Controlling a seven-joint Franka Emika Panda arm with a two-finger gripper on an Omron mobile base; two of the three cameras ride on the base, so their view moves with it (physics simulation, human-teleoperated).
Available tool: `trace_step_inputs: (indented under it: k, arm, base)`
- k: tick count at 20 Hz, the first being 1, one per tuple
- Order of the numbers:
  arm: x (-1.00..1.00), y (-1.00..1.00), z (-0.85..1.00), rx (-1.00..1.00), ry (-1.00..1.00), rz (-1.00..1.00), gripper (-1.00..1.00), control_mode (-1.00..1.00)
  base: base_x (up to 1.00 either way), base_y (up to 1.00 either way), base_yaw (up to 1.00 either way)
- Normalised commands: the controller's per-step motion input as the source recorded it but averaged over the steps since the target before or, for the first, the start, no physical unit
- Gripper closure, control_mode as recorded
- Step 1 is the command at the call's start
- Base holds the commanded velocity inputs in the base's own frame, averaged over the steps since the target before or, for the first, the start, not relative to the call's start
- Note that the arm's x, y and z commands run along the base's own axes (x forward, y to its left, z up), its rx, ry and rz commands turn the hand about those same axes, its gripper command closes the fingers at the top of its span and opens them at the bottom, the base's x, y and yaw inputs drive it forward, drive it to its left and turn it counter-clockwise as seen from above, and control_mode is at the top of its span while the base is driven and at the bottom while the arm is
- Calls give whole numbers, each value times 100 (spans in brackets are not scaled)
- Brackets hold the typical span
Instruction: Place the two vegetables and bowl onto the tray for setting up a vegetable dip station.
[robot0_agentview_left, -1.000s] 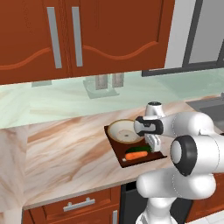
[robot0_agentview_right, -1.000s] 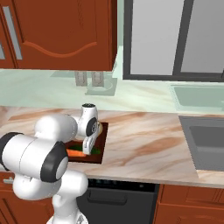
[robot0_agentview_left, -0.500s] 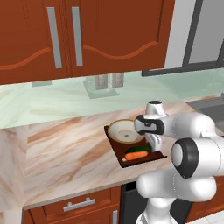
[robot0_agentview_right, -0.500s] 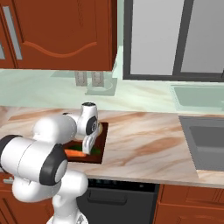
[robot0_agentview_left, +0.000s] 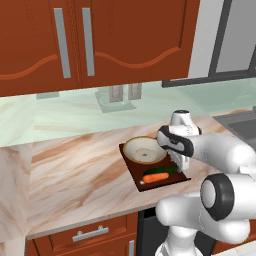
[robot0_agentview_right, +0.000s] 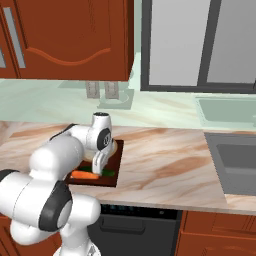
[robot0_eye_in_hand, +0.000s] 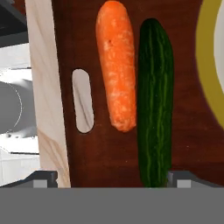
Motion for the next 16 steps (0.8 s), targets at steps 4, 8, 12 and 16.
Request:
trace_step_inputs:
  k: [4, 8, 12, 16]
  arm:
    - [-33, -1, 27, 0, 5, -8, -100, -100]
    - [-40, 1, 24, 3, 2, -20, -100, -100]
    - [-43, 5, 21, 5, 0, -28, -100, -100]
    - [-43, 10, 20, 6, 0, -31, -100, -100]
  base:
    - [0, 0, 0]
    - [0, 0, 0]
    - [0, 0, 0]
    - [0, 0, 0]
